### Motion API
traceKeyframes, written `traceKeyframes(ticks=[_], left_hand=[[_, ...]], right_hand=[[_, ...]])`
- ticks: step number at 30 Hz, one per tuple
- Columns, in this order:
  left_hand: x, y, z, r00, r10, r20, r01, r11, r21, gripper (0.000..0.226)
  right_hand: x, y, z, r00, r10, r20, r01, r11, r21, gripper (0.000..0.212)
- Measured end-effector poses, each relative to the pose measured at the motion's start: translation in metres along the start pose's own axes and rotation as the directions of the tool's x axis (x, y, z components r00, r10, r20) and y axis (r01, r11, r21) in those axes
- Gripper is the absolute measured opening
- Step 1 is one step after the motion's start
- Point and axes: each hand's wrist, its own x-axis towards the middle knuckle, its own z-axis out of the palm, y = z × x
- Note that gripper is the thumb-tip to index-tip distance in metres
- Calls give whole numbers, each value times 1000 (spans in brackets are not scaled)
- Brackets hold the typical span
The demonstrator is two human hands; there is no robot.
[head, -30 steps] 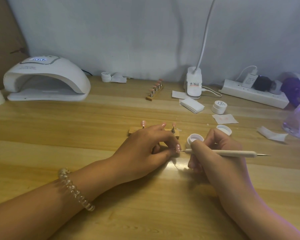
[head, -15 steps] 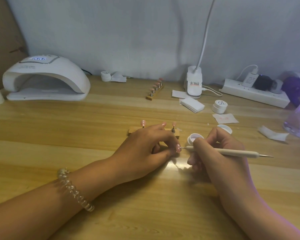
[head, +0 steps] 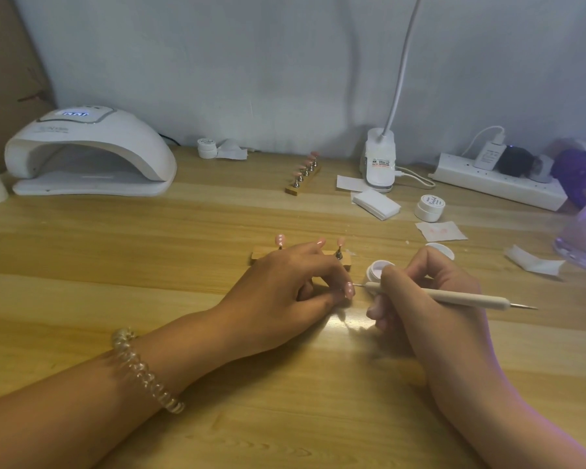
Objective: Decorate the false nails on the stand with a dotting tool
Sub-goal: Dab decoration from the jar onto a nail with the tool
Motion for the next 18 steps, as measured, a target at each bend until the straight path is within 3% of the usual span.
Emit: traceKeyframes(ticks=[12,18], left_hand=[[-1,2,-1,999,-28,19,28,999,17,10],[-1,0,0,1000,2,13,-2,1000,1,4]], right_hand=[[-1,0,1,1000,0,15,1,999,-52,28],[3,-3,-5,983,-111,-149,123,990,73,29]])
